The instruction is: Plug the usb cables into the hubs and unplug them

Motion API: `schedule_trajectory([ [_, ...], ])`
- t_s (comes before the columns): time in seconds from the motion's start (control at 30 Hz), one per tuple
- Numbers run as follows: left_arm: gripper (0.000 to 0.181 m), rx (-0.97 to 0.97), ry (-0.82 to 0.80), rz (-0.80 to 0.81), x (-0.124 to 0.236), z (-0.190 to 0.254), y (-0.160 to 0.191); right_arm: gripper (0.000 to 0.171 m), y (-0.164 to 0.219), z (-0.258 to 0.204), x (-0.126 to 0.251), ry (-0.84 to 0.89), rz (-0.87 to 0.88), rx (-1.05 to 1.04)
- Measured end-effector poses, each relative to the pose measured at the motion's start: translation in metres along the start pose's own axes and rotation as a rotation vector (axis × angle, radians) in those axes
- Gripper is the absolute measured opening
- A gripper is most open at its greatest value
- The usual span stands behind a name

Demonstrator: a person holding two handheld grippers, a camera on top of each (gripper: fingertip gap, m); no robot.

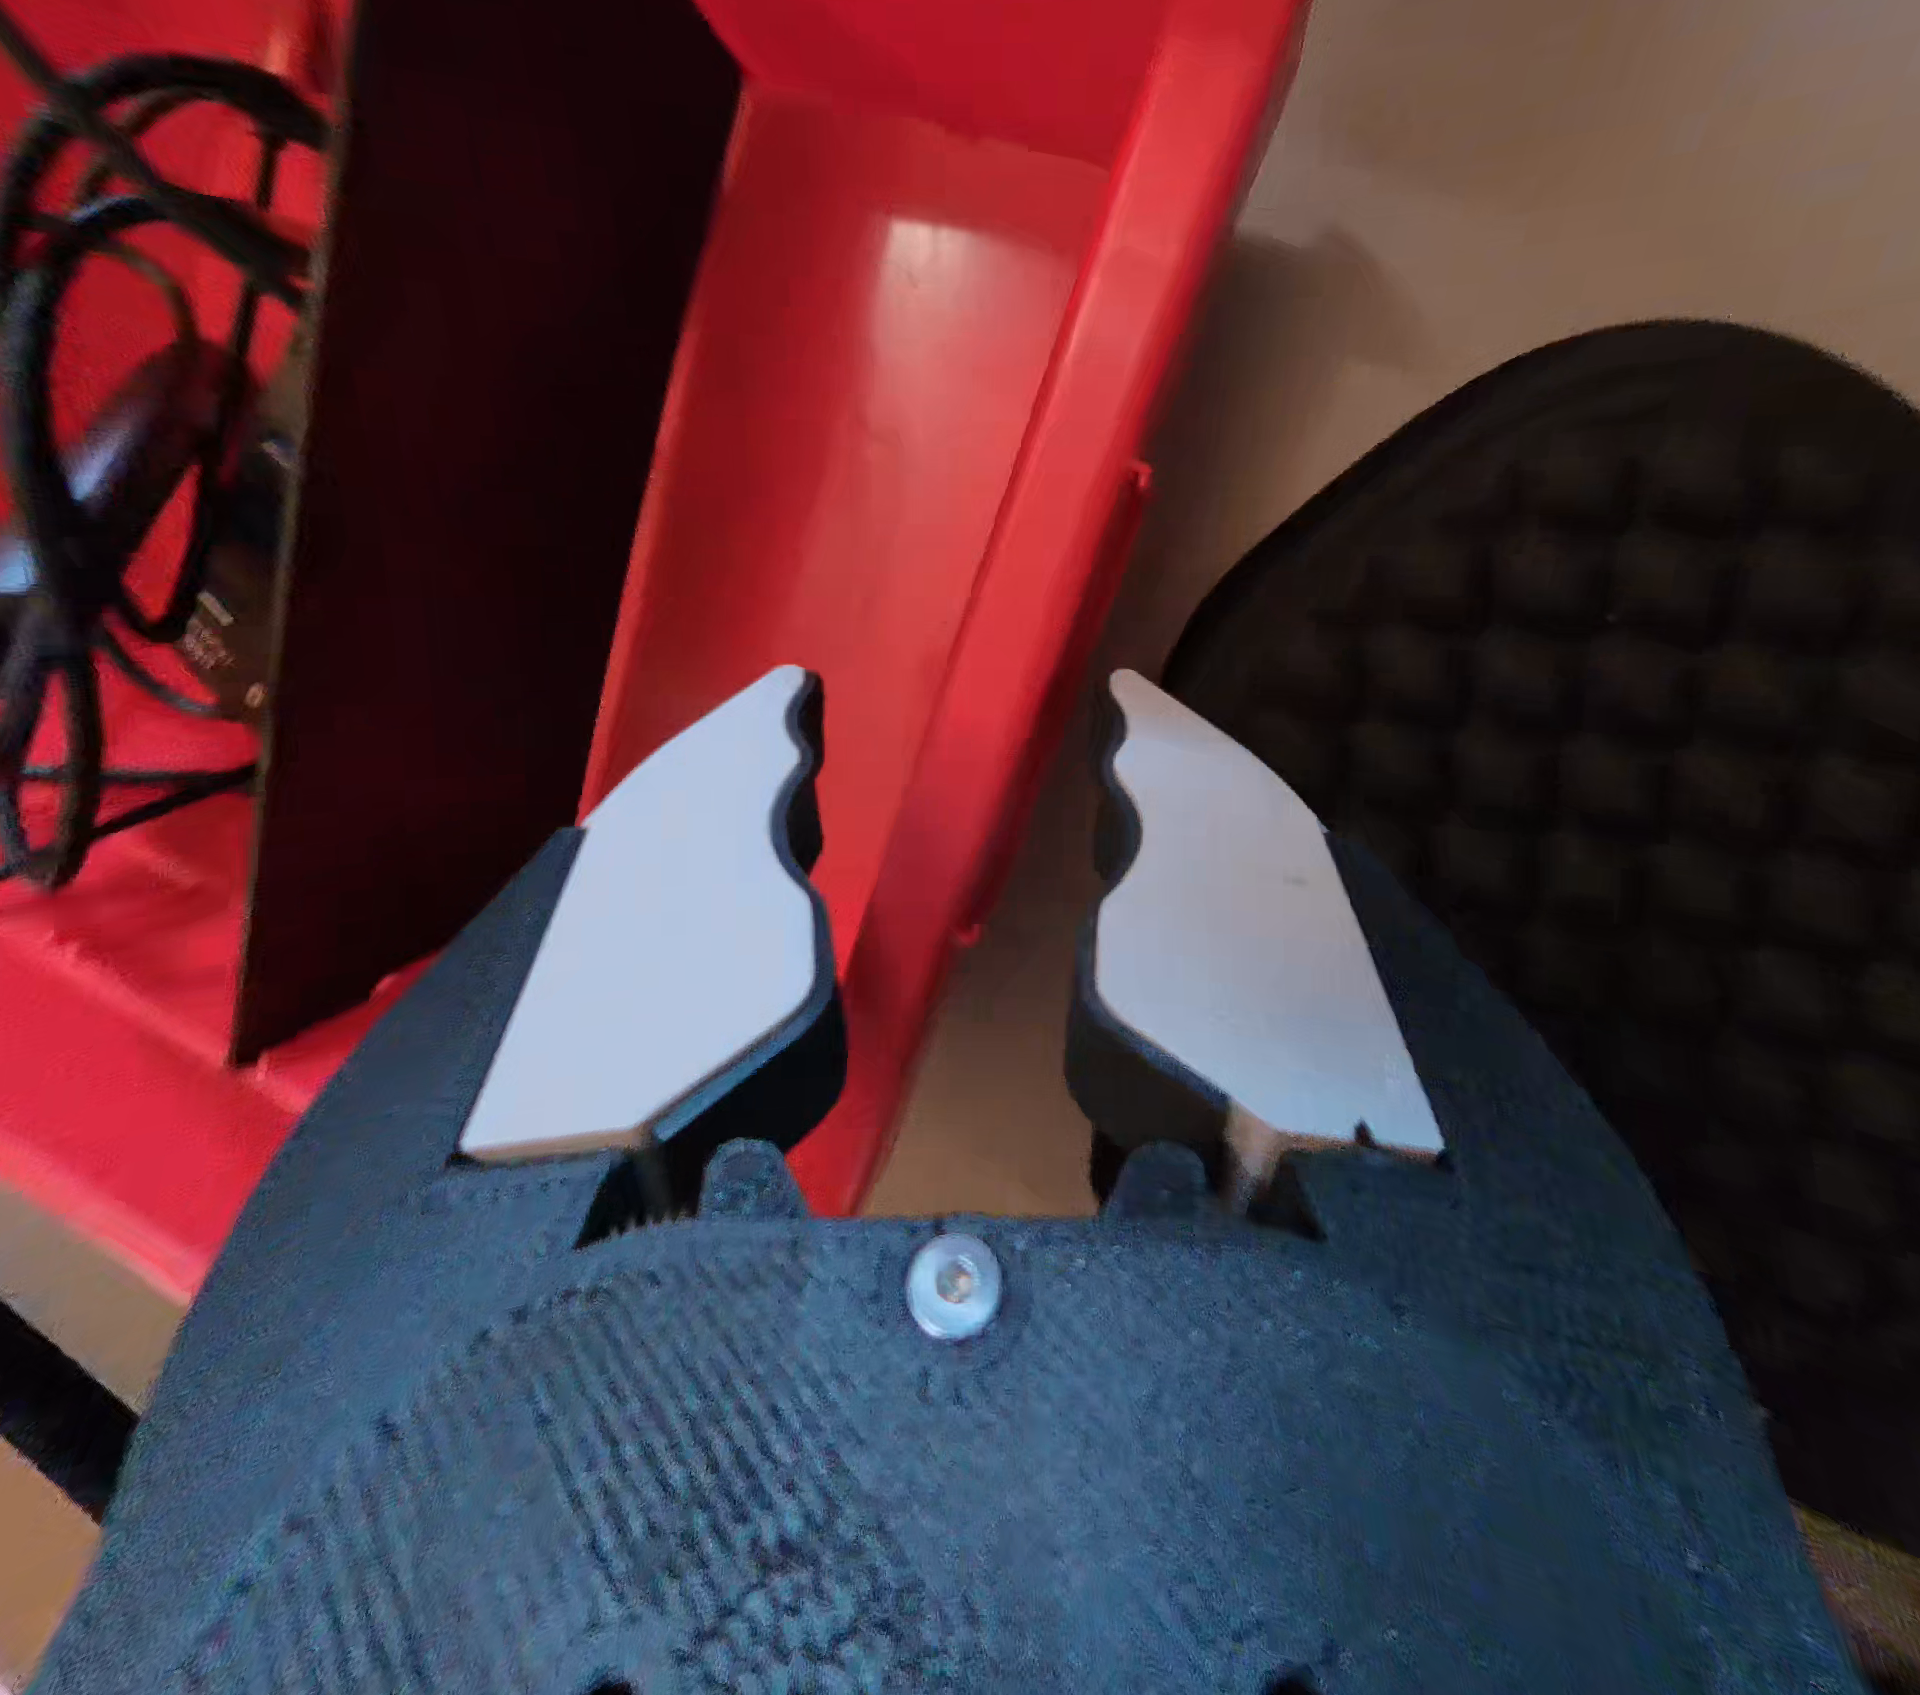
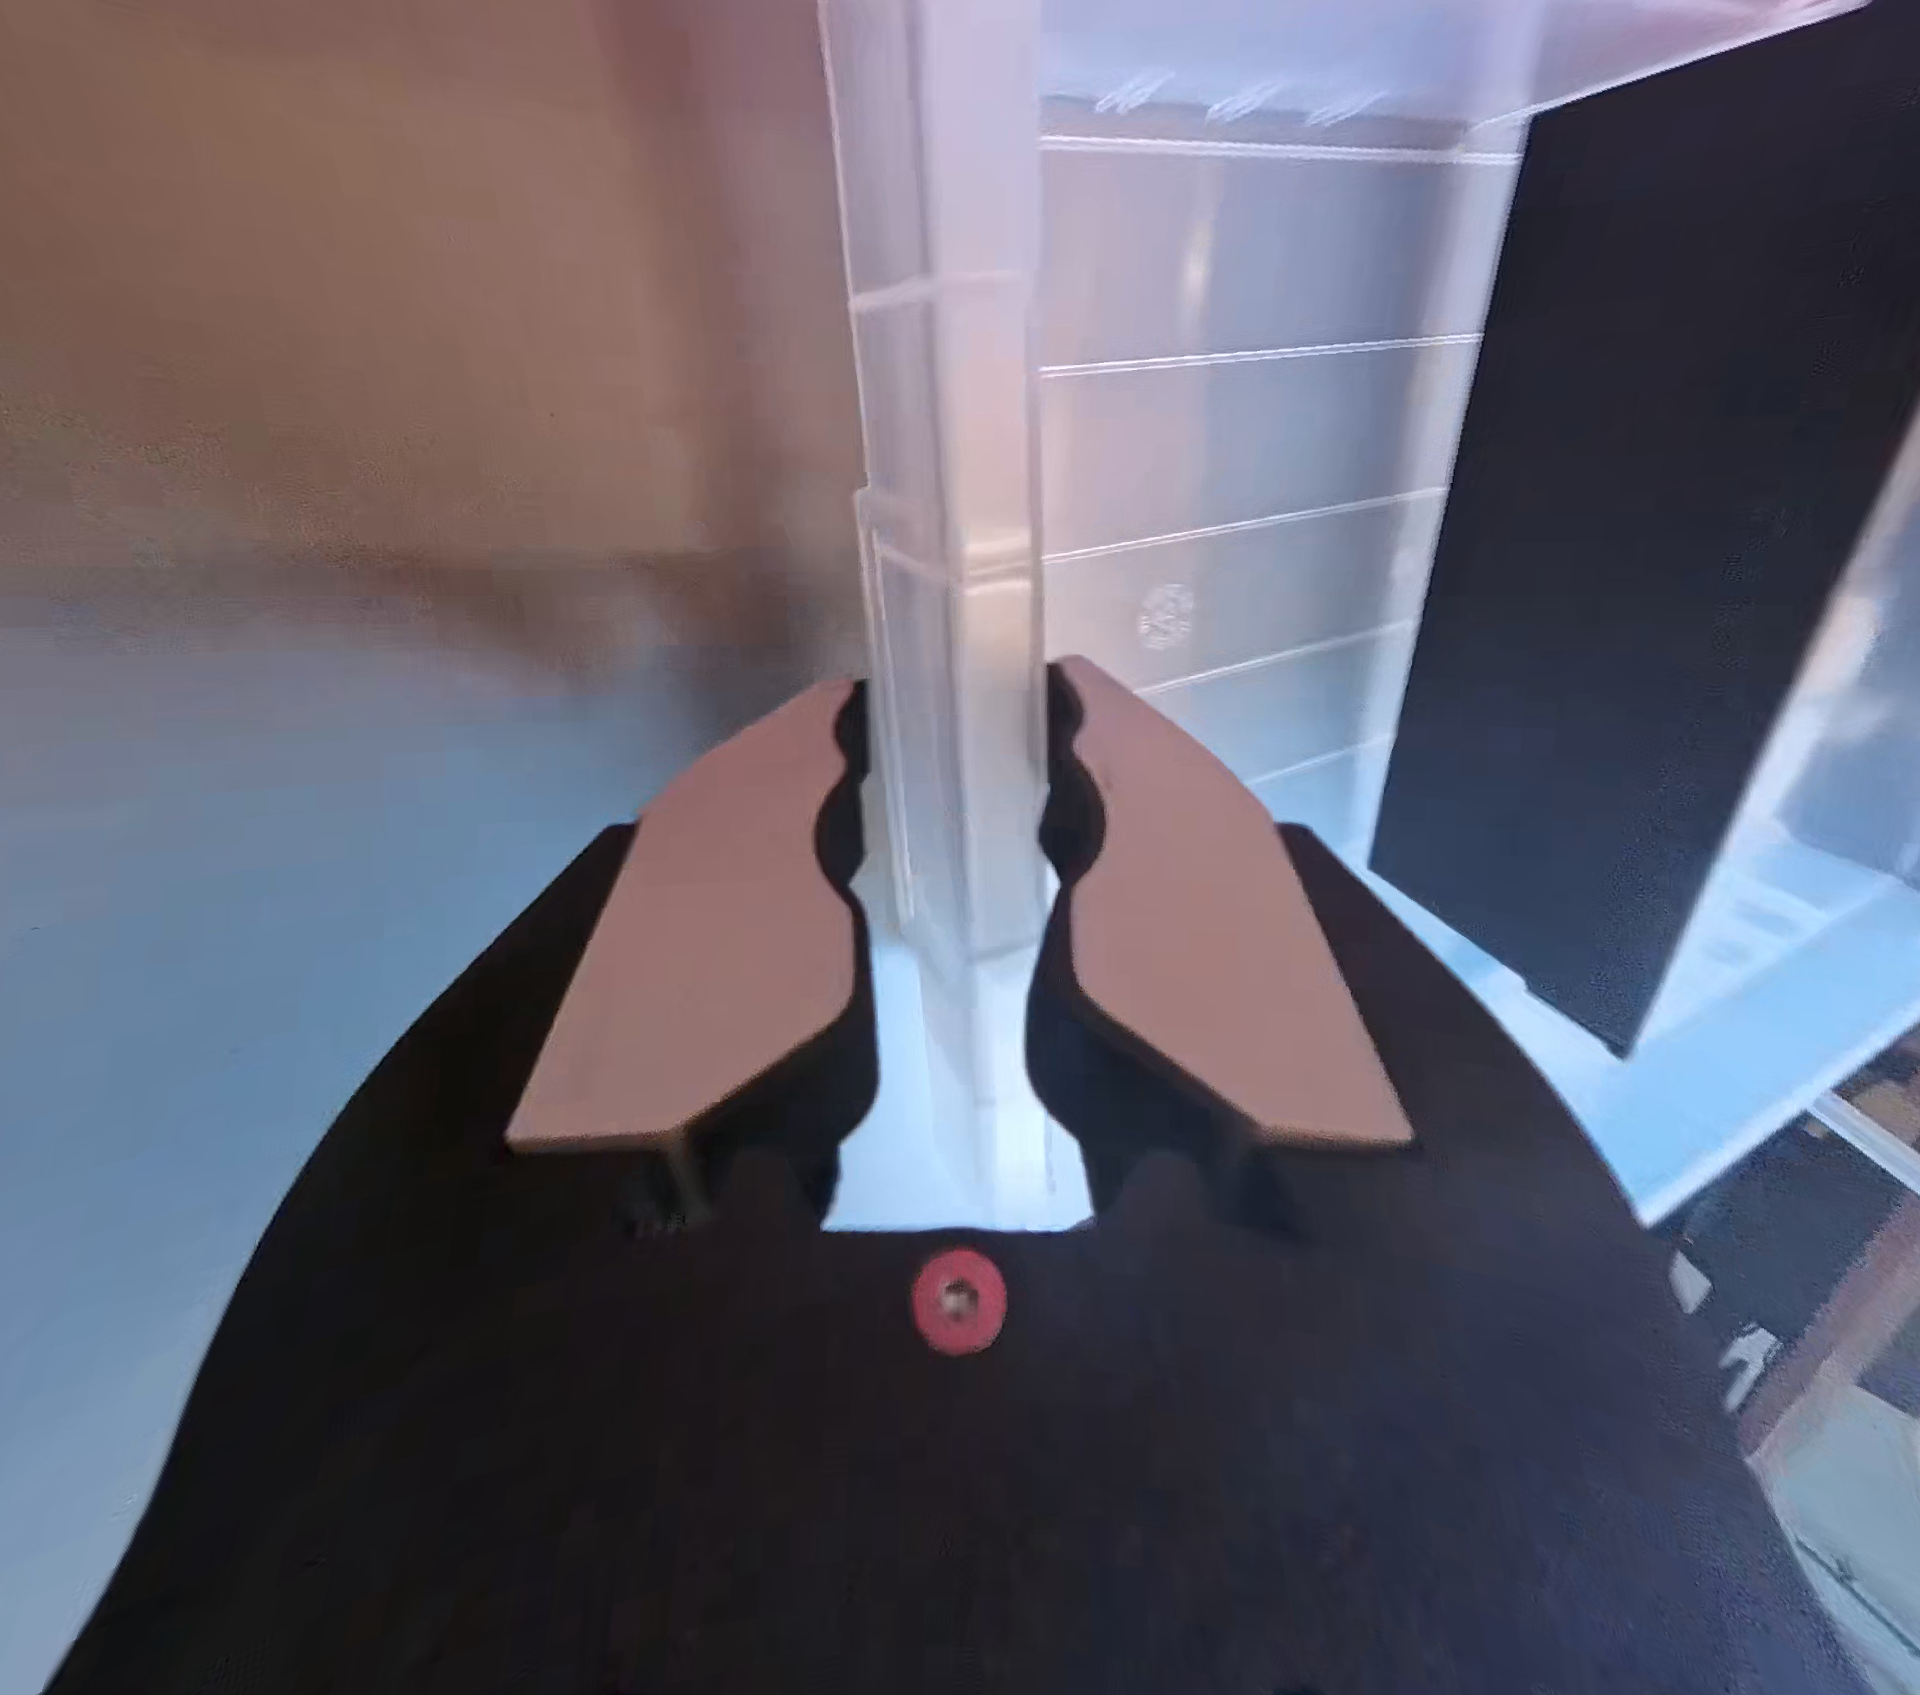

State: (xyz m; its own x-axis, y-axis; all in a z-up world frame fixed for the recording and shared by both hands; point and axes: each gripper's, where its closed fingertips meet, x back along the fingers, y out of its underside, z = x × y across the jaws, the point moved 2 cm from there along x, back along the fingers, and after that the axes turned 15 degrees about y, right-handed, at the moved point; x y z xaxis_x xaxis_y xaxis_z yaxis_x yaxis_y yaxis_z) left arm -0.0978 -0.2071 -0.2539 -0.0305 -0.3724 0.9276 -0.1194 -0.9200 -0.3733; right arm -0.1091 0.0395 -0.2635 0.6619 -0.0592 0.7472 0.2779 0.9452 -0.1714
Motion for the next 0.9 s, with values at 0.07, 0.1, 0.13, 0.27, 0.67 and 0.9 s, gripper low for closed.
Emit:
schedule_trajectory([
  [0.07,0.044,-0.031,0.038,-0.018,-0.009,0.0,-0.003,0.03,0.007,-0.003,0.005,0.008,0.021,-0.058],
  [0.1,0.041,-0.039,0.039,0.009,-0.011,0.001,-0.007,0.03,0.014,-0.006,0.01,0.018,0.021,-0.073],
  [0.13,0.038,-0.056,0.012,0.03,-0.012,0.0,-0.011,0.031,0.022,-0.012,0.017,0.027,0.014,-0.093],
  [0.27,0.029,-0.116,-0.091,0.049,-0.017,0.002,-0.021,0.035,0.061,-0.042,0.053,0.088,-0.025,-0.2],
  [0.67,0.029,-0.098,-0.139,0.075,-0.02,-0.012,-0.029,0.035,0.163,-0.086,0.117,0.297,-0.217,-0.414],
  [0.9,0.031,-0.082,-0.162,0.098,-0.021,-0.031,-0.031,0.035,0.197,-0.049,0.093,0.377,-0.278,-0.446],
])
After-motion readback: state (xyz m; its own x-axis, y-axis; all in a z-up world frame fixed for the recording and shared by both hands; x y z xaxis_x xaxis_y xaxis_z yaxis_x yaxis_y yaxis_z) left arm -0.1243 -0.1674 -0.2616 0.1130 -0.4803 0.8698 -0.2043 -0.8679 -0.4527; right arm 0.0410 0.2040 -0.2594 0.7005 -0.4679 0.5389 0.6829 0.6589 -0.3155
